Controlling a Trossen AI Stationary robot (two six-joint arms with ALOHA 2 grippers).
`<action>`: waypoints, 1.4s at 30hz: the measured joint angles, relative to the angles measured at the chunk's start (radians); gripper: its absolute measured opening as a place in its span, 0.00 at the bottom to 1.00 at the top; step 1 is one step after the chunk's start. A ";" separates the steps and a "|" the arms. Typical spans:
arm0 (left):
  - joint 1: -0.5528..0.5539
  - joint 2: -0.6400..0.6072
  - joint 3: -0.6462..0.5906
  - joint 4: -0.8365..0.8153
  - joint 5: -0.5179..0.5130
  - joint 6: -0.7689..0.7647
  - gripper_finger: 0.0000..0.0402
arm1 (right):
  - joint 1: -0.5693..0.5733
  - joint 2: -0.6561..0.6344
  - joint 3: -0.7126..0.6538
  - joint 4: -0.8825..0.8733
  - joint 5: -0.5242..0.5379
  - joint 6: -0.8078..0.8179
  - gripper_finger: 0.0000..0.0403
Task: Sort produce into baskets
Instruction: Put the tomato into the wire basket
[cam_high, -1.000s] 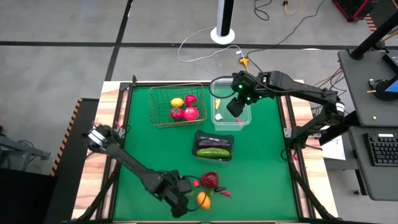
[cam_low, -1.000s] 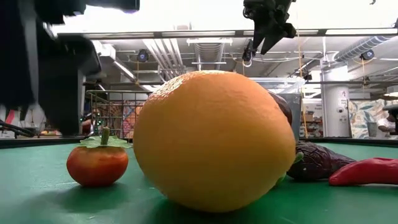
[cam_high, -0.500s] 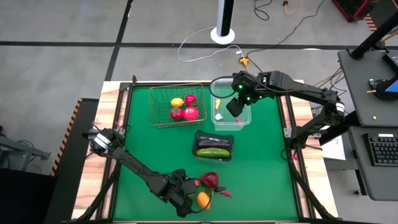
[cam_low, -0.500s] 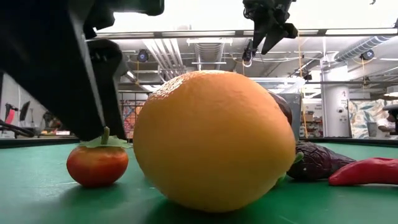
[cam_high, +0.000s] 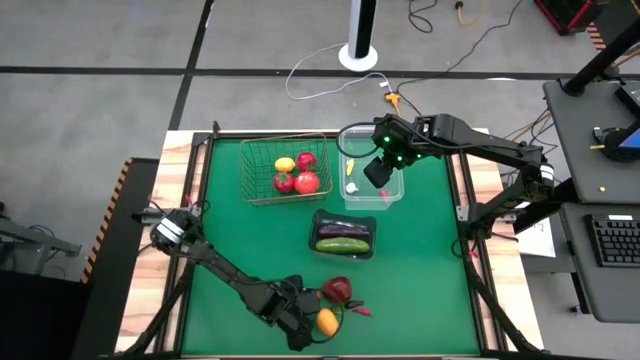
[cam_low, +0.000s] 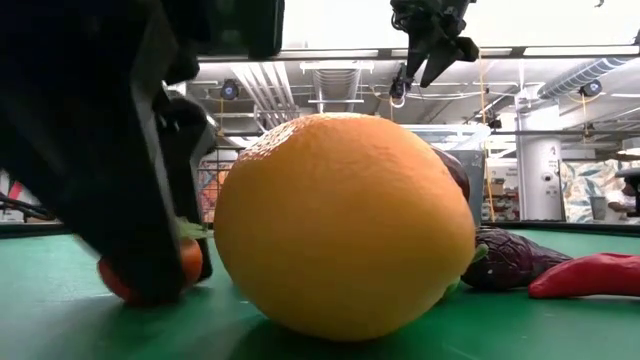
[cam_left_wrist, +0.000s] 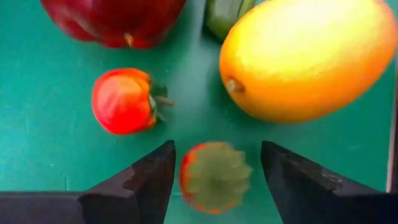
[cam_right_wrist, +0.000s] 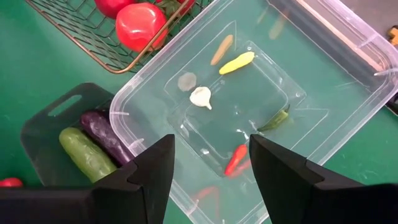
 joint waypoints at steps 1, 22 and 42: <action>0.001 0.003 0.004 -0.005 0.002 -0.003 0.52 | 0.000 0.000 0.000 0.000 0.000 0.000 0.49; 0.003 -0.052 0.284 -0.503 -0.082 0.033 0.11 | 0.000 0.001 0.000 0.001 0.000 -0.064 0.49; 0.416 -0.473 0.398 -0.796 -0.416 0.322 0.10 | 0.000 -0.013 0.000 -0.044 -0.031 -0.057 0.49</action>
